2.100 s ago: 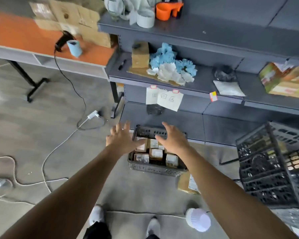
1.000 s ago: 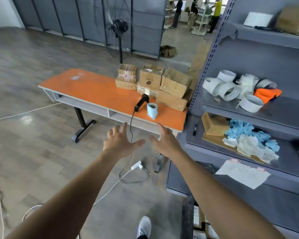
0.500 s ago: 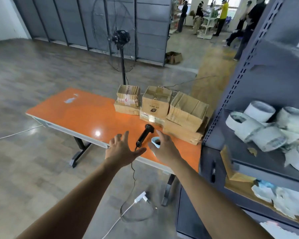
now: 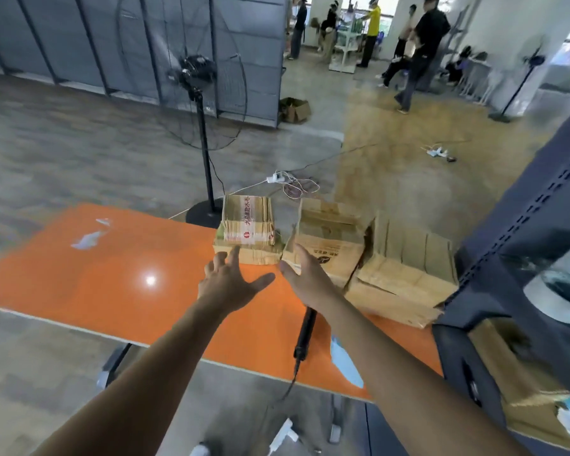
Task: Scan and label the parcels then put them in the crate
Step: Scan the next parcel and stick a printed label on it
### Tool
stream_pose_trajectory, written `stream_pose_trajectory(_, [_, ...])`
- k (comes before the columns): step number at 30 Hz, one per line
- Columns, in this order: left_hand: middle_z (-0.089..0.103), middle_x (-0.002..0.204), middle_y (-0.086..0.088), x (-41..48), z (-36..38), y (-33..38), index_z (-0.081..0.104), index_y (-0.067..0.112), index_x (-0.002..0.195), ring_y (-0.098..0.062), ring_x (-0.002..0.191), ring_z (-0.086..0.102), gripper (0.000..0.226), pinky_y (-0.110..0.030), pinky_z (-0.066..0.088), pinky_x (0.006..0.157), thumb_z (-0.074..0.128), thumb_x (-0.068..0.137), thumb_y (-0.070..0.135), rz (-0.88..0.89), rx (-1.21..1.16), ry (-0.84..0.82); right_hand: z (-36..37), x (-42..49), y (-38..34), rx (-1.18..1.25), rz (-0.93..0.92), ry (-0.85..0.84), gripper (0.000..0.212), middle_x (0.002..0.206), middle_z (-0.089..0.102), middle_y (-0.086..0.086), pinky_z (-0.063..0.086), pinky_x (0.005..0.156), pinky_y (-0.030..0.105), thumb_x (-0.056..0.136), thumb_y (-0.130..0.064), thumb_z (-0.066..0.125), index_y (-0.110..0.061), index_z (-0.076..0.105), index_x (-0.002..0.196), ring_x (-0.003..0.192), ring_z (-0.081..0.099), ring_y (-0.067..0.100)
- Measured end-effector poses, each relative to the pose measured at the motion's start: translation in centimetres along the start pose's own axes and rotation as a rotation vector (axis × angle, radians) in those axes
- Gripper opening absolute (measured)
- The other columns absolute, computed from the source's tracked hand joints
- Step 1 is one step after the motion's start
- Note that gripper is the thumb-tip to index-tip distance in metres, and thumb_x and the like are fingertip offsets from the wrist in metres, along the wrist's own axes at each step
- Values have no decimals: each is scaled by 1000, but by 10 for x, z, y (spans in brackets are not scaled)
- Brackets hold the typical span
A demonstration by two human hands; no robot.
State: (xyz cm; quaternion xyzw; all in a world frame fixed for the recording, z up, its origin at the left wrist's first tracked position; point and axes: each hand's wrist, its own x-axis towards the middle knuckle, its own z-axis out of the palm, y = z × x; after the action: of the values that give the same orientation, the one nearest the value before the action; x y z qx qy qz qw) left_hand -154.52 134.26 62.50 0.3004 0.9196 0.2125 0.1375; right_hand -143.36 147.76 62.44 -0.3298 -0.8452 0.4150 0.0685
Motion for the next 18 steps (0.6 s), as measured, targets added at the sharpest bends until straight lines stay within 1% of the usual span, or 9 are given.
stream_pose_trajectory(2, [22,154,-12,36,-14,-17,11,23,153,-36,140,25,106,-50,31,110,52,73,80,10,-30,-37,14,34,-19,13,67,31,70,163,19,2,36,101,35,99,-58,40,-27,16,157,143,34,26])
stream_pose_trajectory(5, [23,153,-12,87,-32,-37,14,21,153,-37,139,25,105,-49,29,111,56,74,77,31,-80,-68,30,81,-44,16,132,82,69,162,22,3,30,112,40,99,-59,39,-26,19,156,146,29,25])
stream_pose_trajectory(8, [22,153,-14,135,-42,-50,13,22,154,-39,140,24,105,-50,28,112,56,75,75,53,-116,-114,39,122,-62,-11,186,111,69,162,22,3,26,115,42,100,-57,39,-23,20,156,147,26,24])
stream_pose_trajectory(11, [20,155,-15,176,-41,-58,12,21,154,-40,141,21,102,-50,25,113,57,78,71,63,-159,-165,49,159,-65,-38,225,136,72,163,22,3,26,118,46,98,-59,38,-23,17,157,148,26,23])
stream_pose_trajectory(13, [20,155,-15,195,-38,-60,11,19,154,-41,141,22,99,-49,25,113,59,81,66,73,-198,-194,54,176,-63,-50,258,156,70,162,23,3,31,114,44,99,-58,37,-23,16,157,146,30,25])
stream_pose_trajectory(15, [24,153,-17,213,-31,-63,13,16,154,-39,139,27,94,-47,27,112,61,84,58,88,-258,-222,56,188,-60,-71,303,163,67,160,27,4,38,101,36,102,-54,36,-22,17,157,139,40,26])
stream_pose_trajectory(17, [35,148,-16,227,-23,-65,20,15,151,-35,135,35,85,-44,34,109,63,86,50,89,-350,-260,60,196,-56,-84,356,165,65,158,32,5,37,89,31,103,-52,34,-20,18,157,133,47,26])
stream_pose_trajectory(18, [43,142,-14,233,-18,-66,26,15,148,-32,130,42,79,-42,39,105,64,87,47,85,-409,-279,61,198,-56,-78,383,161,64,157,34,5,36,87,31,103,-53,33,-20,19,156,131,49,26])
